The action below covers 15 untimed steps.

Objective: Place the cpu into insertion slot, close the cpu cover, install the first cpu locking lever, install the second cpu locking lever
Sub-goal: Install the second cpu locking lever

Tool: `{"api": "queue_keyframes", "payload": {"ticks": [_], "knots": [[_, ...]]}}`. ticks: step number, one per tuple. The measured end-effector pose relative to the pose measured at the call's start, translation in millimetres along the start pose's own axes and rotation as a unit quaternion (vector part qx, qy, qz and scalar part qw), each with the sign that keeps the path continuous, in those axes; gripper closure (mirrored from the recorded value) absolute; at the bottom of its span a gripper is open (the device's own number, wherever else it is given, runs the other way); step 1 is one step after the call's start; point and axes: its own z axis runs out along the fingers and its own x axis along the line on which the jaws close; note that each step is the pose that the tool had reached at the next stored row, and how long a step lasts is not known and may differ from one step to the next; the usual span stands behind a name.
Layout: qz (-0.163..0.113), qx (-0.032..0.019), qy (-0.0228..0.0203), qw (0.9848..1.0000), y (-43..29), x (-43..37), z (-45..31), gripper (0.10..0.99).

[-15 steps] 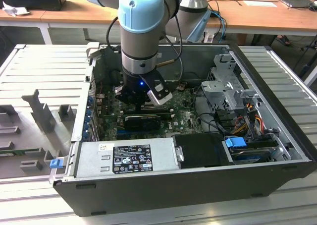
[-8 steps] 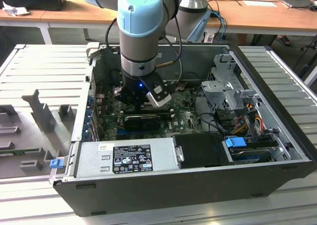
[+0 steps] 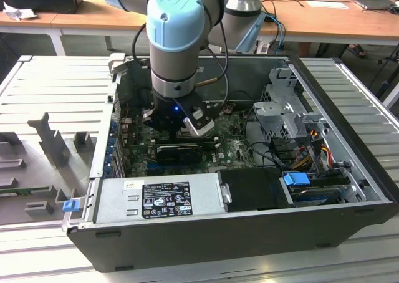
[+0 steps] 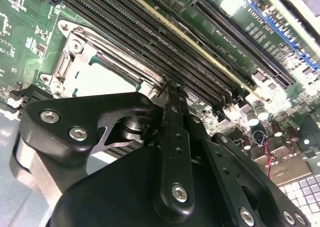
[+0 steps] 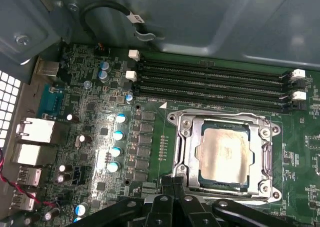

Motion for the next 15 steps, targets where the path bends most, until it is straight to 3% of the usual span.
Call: {"api": "queue_keyframes", "payload": {"ticks": [6, 15], "knots": [[0.000, -0.0022, -0.0002, 1.0000, -0.4, 1.8, 2.0, 0.980], [0.000, -0.0023, -0.0002, 1.0000, 3.1, 1.6, -13.2, 0.980]]}}
